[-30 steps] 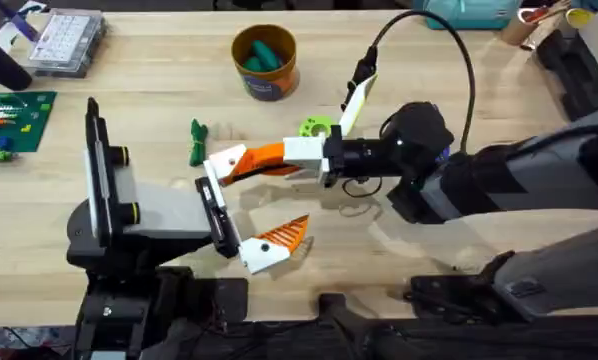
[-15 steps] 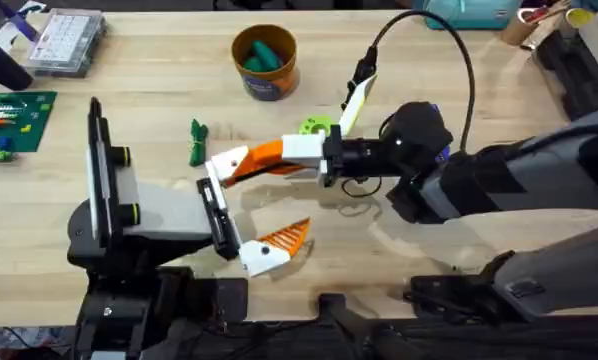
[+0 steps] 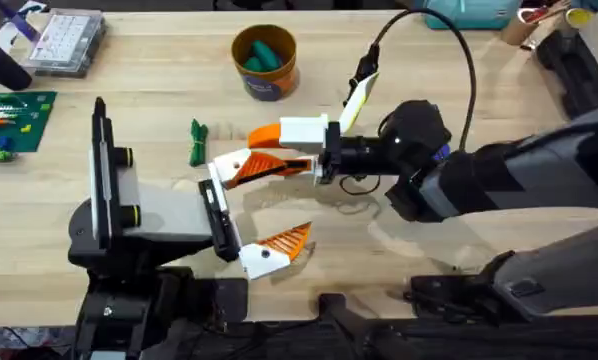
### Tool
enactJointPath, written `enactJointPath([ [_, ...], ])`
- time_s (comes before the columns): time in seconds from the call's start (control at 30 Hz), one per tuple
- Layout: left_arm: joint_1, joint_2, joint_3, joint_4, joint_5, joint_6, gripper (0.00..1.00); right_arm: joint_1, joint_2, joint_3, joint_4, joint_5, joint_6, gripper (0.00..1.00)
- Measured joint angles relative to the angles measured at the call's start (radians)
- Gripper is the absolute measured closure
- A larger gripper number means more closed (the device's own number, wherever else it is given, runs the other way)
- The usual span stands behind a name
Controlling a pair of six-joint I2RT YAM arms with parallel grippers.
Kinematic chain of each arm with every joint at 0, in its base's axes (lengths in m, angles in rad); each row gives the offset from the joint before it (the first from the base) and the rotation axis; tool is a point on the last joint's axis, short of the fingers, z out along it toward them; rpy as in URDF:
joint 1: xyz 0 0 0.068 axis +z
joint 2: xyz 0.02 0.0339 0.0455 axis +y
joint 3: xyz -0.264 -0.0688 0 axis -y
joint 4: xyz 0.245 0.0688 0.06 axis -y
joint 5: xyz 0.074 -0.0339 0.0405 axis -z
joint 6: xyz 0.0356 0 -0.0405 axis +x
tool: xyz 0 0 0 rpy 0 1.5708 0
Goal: Pick up the gripper from the table and insert it into the empty holder that is missing its gripper. Then pick up a screw, insert it into the mounting hole, and use the screwdriver to tighten it. Finally, clean up the table by picking up the vegetable and placing it into the bucket.
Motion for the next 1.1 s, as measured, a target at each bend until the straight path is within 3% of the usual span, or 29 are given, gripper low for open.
enactJointPath([
  [0.4,0.000,0.000,0.000,0.000,0.000,0.000,0.011,-0.010,0.000,0.000,-0.004,-0.001,-0.004,0.007],
  [0.53,0.000,0.000,0.000,0.000,0.000,0.000,0.011,-0.036,-0.013,0.001,-0.089,0.000,-0.033,0.006],
  [0.9,0.000,0.000,0.000,-0.001,0.005,0.003,0.011,-0.188,-0.324,0.063,-0.677,-0.060,-0.309,0.006],
  [1.0,0.000,0.000,0.000,-0.002,0.008,0.003,0.011,-0.248,-0.397,0.138,-0.961,-0.096,-0.428,0.006],
  [1.1,0.000,0.000,0.000,-0.002,0.011,0.003,0.011,-0.317,-0.450,0.243,-1.356,-0.111,-0.597,0.006],
])
